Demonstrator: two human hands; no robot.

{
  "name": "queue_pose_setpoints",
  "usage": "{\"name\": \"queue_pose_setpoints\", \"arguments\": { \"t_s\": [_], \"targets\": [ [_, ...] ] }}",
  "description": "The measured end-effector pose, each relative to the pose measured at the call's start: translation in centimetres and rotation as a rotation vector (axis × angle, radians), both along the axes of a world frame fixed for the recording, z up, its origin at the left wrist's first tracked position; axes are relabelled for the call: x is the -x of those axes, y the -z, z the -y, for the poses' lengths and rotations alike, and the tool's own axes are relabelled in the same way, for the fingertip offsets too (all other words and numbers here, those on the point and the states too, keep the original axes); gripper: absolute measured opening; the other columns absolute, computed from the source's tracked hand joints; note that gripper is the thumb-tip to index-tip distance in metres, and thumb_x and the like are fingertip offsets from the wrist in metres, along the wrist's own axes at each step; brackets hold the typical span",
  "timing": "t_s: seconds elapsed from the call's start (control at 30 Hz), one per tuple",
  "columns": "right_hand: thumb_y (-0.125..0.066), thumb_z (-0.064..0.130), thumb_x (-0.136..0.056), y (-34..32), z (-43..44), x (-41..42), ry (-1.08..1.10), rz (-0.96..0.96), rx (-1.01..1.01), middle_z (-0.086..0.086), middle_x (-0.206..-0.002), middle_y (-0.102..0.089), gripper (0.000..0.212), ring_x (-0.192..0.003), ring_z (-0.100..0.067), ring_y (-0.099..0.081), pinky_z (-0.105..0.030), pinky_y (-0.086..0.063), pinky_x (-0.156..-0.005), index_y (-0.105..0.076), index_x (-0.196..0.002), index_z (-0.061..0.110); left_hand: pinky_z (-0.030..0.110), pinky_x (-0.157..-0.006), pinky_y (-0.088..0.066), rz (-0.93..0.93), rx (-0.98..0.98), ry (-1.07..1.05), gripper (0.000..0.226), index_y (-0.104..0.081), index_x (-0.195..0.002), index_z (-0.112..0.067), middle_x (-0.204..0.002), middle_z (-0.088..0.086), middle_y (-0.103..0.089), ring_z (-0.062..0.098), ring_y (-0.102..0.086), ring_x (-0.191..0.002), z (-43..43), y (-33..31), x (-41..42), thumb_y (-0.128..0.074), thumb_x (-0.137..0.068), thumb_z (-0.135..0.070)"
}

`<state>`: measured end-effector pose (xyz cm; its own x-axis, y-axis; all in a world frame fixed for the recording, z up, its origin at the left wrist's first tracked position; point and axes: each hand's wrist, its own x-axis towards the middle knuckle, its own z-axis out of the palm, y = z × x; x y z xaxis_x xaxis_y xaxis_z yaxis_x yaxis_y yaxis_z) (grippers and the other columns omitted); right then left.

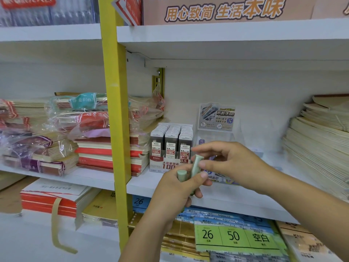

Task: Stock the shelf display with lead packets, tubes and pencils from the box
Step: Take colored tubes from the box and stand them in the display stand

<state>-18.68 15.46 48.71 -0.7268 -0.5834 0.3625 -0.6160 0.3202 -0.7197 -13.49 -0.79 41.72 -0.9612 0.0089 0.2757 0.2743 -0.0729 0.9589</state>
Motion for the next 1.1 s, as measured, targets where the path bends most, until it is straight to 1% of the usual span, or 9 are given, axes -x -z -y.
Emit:
{"name": "queue_pose_setpoints", "arguments": {
  "t_s": [0.13,0.2,0.33,0.43,0.5,0.7,0.9,1.03,1.1],
  "targets": [
    [-0.069,0.005,-0.085,-0.1,-0.6,0.1,0.031,0.077,0.181,-0.001,-0.091,-0.072,0.024,-0.084,-0.014,-0.070,-0.021,-0.056,-0.075,-0.072,-0.099,0.025,0.019,-0.045,-0.040,0.020,-0.012,0.012,0.032,-0.063,-0.112,-0.024,-0.100,0.002,-0.078,0.007,-0.064,-0.070,0.3,0.2,-0.1,-0.077,-0.085,-0.032],
    [-0.067,0.003,-0.085,-0.2,-1.5,0.2,0.029,0.171,0.239,-0.009,-0.094,-0.072,0.023,-0.082,-0.019,-0.072,-0.020,-0.055,-0.068,-0.071,-0.100,0.020,0.021,-0.044,-0.039,0.027,-0.044,-0.019,0.023,-0.066,-0.105,-0.026,-0.099,0.005,-0.077,0.012,-0.062,-0.069,0.8,0.3,-0.1,-0.077,-0.085,-0.028],
    [-0.072,0.013,-0.083,0.4,-2.6,0.3,0.036,0.170,0.055,-0.008,-0.087,-0.072,0.013,-0.076,-0.014,-0.068,-0.025,-0.055,-0.070,-0.074,-0.090,0.024,0.020,-0.040,-0.035,0.013,-0.112,-0.105,0.016,-0.075,-0.093,-0.035,-0.073,0.004,-0.072,0.011,-0.047,-0.048,1.6,0.4,0.1,-0.077,-0.078,-0.039],
    [-0.077,0.019,-0.079,0.5,-2.2,0.0,0.019,0.088,-0.056,0.006,-0.080,-0.072,0.011,-0.072,-0.002,-0.065,-0.014,-0.049,-0.064,-0.074,-0.087,0.026,0.017,-0.039,-0.035,-0.040,-0.124,-0.161,0.011,-0.074,-0.101,-0.026,-0.081,0.004,-0.077,0.005,-0.046,-0.046,1.6,0.4,0.3,-0.069,-0.091,-0.025],
    [-0.080,0.023,-0.076,0.6,-1.6,-0.1,0.021,-0.002,-0.113,0.011,-0.084,-0.072,0.015,-0.077,-0.003,-0.066,-0.015,-0.051,-0.070,-0.073,-0.089,0.028,0.016,-0.040,-0.034,-0.053,-0.087,-0.192,0.010,-0.073,-0.101,-0.025,-0.083,0.004,-0.078,0.005,-0.044,-0.044,1.5,0.4,0.4,-0.067,-0.093,-0.024],
    [-0.074,0.016,-0.083,1.0,-0.4,-0.1,-0.017,-0.099,-0.168,0.013,-0.091,-0.066,0.038,-0.085,-0.004,-0.062,-0.018,-0.051,-0.077,-0.063,-0.106,0.044,0.016,-0.040,-0.033,-0.078,-0.038,-0.178,0.026,-0.073,-0.098,-0.029,-0.080,0.002,-0.077,0.006,-0.037,-0.042,1.6,0.4,0.7,-0.072,-0.077,-0.046],
    [-0.059,0.004,-0.092,-1.8,-2.1,1.9,0.003,-0.058,-0.047,0.004,-0.098,-0.064,0.054,-0.090,-0.015,-0.069,-0.030,-0.058,-0.079,-0.055,-0.120,0.050,0.018,-0.057,-0.044,-0.014,0.065,-0.118,0.016,-0.058,-0.096,-0.045,-0.089,-0.012,-0.070,0.006,-0.053,-0.059,2.0,1.1,1.3,-0.070,-0.090,-0.037],
    [-0.063,0.002,-0.089,-4.2,-3.6,4.6,0.116,-0.148,0.072,0.001,-0.093,-0.061,0.045,-0.088,-0.028,-0.072,-0.036,-0.053,-0.080,-0.055,-0.108,0.041,0.028,-0.070,-0.046,0.000,0.031,-0.072,0.022,-0.047,-0.104,-0.032,-0.099,-0.009,-0.070,0.006,-0.060,-0.074,2.1,1.3,1.8,-0.060,-0.086,-0.034],
    [-0.067,0.005,-0.086,-5.1,-4.2,5.9,0.195,-0.252,0.043,0.006,-0.093,-0.054,0.042,-0.077,-0.025,-0.070,-0.029,-0.051,-0.075,-0.052,-0.101,0.042,0.028,-0.072,-0.048,-0.023,0.013,-0.070,0.013,-0.046,-0.107,-0.025,-0.099,-0.008,-0.072,0.009,-0.064,-0.086,2.0,1.4,2.0,-0.055,-0.097,-0.024]
  ]
}}
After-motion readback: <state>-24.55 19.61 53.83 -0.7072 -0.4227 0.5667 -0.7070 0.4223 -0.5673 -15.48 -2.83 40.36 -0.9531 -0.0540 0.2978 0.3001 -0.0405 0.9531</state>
